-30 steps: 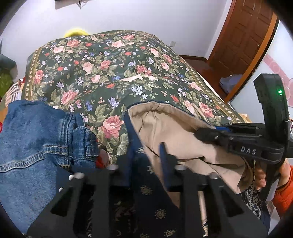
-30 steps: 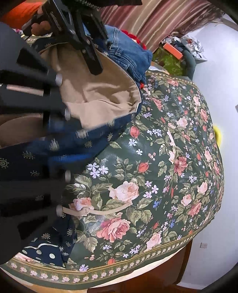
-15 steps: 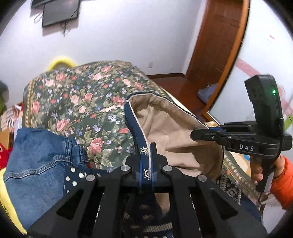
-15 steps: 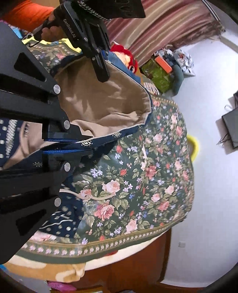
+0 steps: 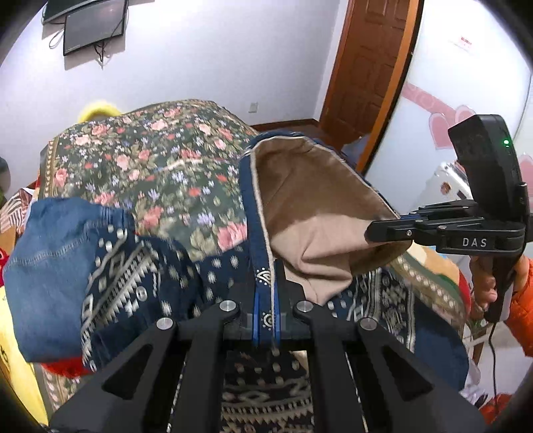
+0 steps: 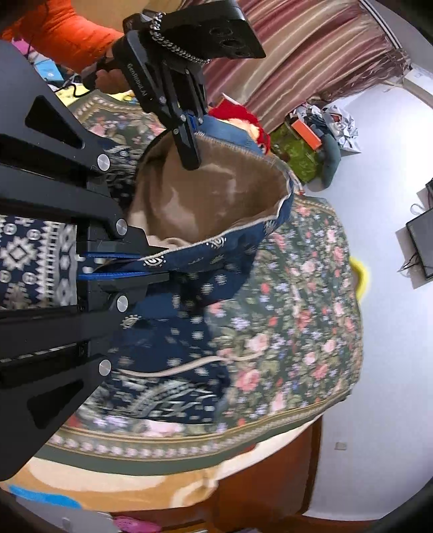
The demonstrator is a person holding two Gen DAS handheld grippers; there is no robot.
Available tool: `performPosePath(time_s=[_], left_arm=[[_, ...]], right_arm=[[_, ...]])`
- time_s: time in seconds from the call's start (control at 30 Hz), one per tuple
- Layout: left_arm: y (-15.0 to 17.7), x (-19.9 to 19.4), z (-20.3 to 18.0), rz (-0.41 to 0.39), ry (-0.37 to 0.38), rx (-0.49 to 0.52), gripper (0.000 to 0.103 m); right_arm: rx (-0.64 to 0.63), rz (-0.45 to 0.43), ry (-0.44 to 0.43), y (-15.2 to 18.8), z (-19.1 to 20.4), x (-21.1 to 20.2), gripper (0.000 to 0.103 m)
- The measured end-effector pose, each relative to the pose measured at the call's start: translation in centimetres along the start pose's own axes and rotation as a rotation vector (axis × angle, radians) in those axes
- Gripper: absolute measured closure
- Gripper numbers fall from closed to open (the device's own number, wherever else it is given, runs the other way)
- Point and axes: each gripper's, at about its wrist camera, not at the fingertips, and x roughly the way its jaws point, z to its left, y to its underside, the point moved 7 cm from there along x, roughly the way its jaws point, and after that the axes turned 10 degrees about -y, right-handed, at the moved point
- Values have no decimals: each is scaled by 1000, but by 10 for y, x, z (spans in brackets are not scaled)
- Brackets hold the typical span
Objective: Fold large clothes
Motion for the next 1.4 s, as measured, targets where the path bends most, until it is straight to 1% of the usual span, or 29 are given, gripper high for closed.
performPosePath(time_s=[0.17, 0.33, 0.4, 0.5, 0.57, 0.6, 0.7, 0.8, 0.87, 0.9, 0.93, 1.0, 1.07, 1.17, 1.27, 1.37, 1.4], left_arm=[[31, 1, -4, 28, -34, 17, 98], [73, 12, -9, 100, -50, 39, 98], [91, 17, -10, 134, -59, 44, 98], [114, 23, -6, 175, -78, 30, 97], [125, 25, -2, 191, -91, 15, 96], [130, 25, 1, 191, -86, -5, 94], [135, 20, 5, 192, -77, -37, 91], [142, 15, 7, 202, -77, -51, 83], [148, 9, 11, 209, -97, -54, 70], [150, 7, 15, 212, -123, -57, 54], [151, 5, 19, 212, -145, -63, 46], [156, -2, 31, 214, -152, -94, 46], [159, -7, 43, 226, -159, -125, 46], [159, -19, 62, 221, -205, -156, 46], [154, -31, 76, 199, -231, -171, 46], [139, -44, 90, 159, -264, -179, 45], [133, -46, 96, 144, -282, -177, 42]], right_arm=[[26, 30, 7, 34, -5, 7, 97], [62, 63, 10, 64, -14, 11, 97], [68, 78, 26, 76, -19, 12, 97], [87, 98, 32, 92, -25, 14, 96], [91, 115, 34, 101, -28, 14, 94], [88, 122, 34, 104, -27, 13, 94], [81, 143, 37, 114, -26, 11, 93], [86, 144, 54, 119, -29, 4, 92], [110, 156, 45, 122, -31, 0, 89], [117, 159, 40, 122, -32, -1, 89], [123, 163, 38, 122, -34, -5, 88], [126, 172, 49, 123, -36, -11, 81], [122, 174, 81, 125, -40, -20, 64], [114, 169, 101, 126, -45, -29, 62], [130, 158, 126, 125, -53, -38, 62], [149, 129, 136, 118, -61, -45, 62], [156, 112, 138, 114, -64, -48, 62]])
